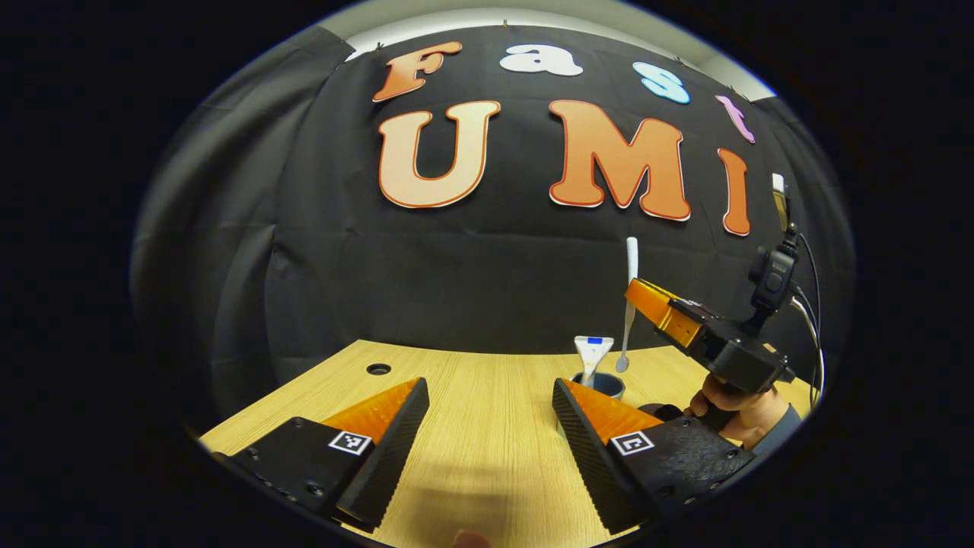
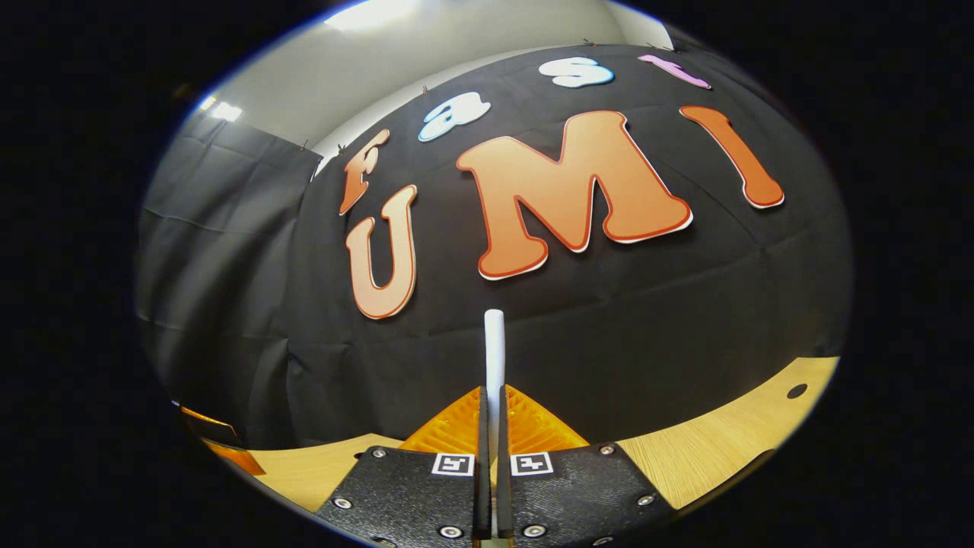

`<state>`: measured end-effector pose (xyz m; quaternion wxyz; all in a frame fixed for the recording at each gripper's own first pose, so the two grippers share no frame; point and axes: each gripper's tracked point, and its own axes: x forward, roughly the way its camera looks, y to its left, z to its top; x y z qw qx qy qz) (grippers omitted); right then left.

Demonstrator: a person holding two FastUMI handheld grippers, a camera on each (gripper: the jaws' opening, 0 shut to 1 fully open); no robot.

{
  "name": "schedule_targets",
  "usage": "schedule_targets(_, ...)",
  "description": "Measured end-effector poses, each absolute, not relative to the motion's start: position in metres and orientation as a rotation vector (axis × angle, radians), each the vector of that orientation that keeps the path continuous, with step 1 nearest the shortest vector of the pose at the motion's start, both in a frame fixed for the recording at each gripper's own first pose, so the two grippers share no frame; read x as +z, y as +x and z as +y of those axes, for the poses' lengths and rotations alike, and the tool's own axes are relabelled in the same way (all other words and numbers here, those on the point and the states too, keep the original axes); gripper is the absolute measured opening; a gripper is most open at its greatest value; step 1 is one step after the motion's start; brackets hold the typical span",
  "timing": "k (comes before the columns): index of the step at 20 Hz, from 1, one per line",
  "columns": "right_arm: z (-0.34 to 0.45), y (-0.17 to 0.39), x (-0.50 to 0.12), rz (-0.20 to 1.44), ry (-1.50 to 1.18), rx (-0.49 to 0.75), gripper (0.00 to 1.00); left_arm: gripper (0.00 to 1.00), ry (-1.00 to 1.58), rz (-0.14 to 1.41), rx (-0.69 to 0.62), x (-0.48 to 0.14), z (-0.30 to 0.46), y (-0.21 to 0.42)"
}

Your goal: Put the toothbrush and toothpaste on the desktop into the cup, then pick up the cup and place it on the coaster on the desktop.

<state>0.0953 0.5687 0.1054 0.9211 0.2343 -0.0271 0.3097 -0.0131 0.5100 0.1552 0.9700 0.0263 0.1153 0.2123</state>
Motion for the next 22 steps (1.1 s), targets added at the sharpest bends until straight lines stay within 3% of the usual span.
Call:
schedule_targets(10,0.59,0.095,0.058,0.028,0.467,0.652,0.05,0.99,-0.012,0.302,0.45,0.116,0.522,-0.015)
schedule_targets(22,0.556,0.078,0.075,0.061,0.444,0.692,0.12,0.98,-0.016,0.295,0.439,0.116,0.505,-0.015)
